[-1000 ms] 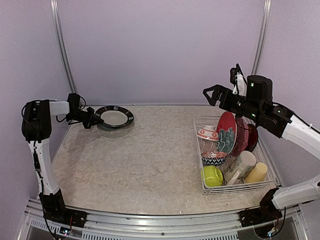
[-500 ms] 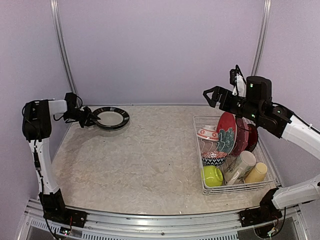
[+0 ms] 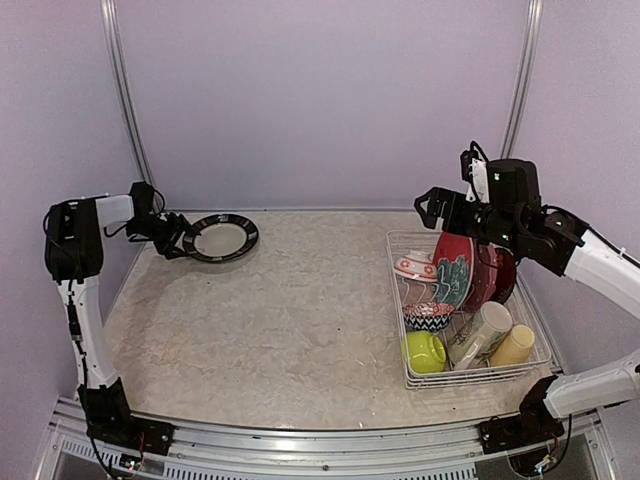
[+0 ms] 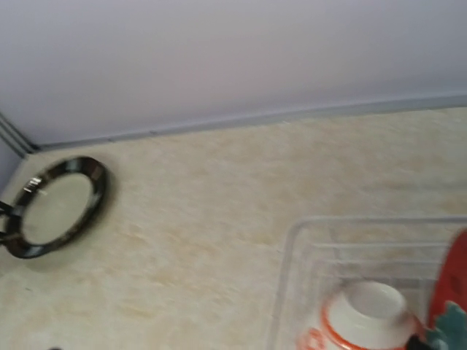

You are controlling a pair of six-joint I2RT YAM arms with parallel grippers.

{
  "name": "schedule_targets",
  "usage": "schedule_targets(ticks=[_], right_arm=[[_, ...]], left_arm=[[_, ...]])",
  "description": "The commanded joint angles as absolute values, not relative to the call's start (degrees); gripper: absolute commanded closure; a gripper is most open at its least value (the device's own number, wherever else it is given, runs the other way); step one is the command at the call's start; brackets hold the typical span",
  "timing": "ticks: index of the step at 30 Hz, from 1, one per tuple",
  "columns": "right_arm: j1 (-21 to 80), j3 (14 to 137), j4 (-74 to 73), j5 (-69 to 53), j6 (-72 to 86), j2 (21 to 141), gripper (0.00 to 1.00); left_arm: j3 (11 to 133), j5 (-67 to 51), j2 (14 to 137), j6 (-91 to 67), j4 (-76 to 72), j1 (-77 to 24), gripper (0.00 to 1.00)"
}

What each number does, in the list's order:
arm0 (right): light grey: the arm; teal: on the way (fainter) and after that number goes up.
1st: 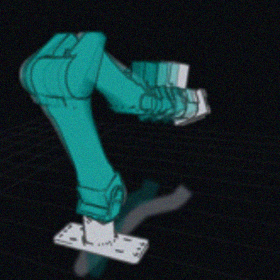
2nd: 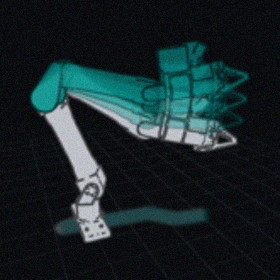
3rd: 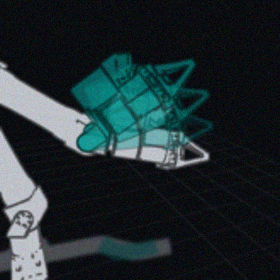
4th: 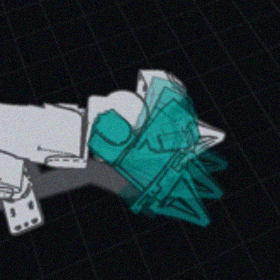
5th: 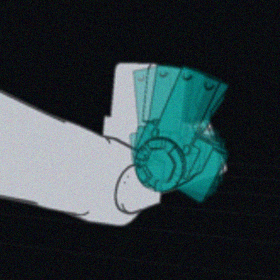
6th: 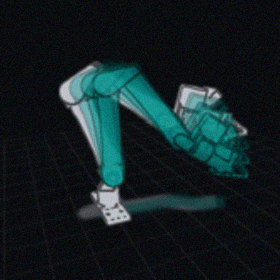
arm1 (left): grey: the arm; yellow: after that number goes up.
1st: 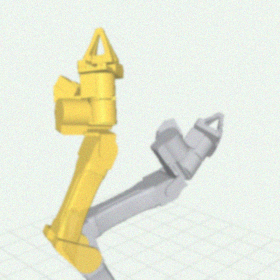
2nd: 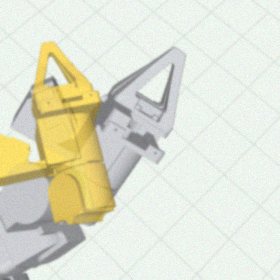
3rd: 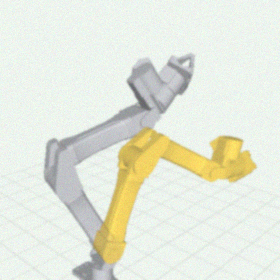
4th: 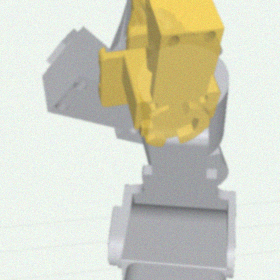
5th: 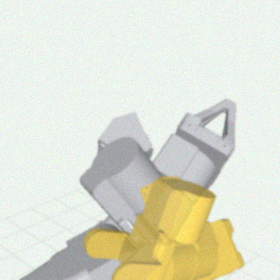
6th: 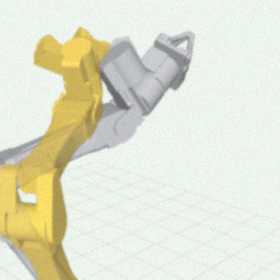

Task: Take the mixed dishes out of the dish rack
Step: Place the plate on the plate, then grab the plate from the dish rack.

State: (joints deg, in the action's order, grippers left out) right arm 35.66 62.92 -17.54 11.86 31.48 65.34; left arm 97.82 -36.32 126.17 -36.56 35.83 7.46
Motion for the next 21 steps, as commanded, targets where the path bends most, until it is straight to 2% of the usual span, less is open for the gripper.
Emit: schedule_targets(ticks=[1,3,6,14,21], right_arm=[[35.1,65.5,-25.1,16.9,29.3,63.7,0.01],[35.2,66.6,-28.6,19.2,28.8,64.0,0.01],[35.2,69.1,-35.1,23.5,28.6,64.9,0.01],[35.2,74.4,-48.1,30.9,30.2,68.4,0.01],[34.8,77.2,-55.5,38.0,35.7,76.1,0.12]], left_arm=[[100.3,-31.9,125.4,-34.4,38.4,6.9,0.24],[99.9,-30.0,124.5,-34.3,38.8,6.8,0.12],[98.5,-27.0,121.0,-34.4,38.8,6.8,0.02],[94.8,-26.0,107.1,-33.7,38.0,5.0,0.01],[90.8,-27.7,94.1,-32.5,35.3,-0.6,0.01]])
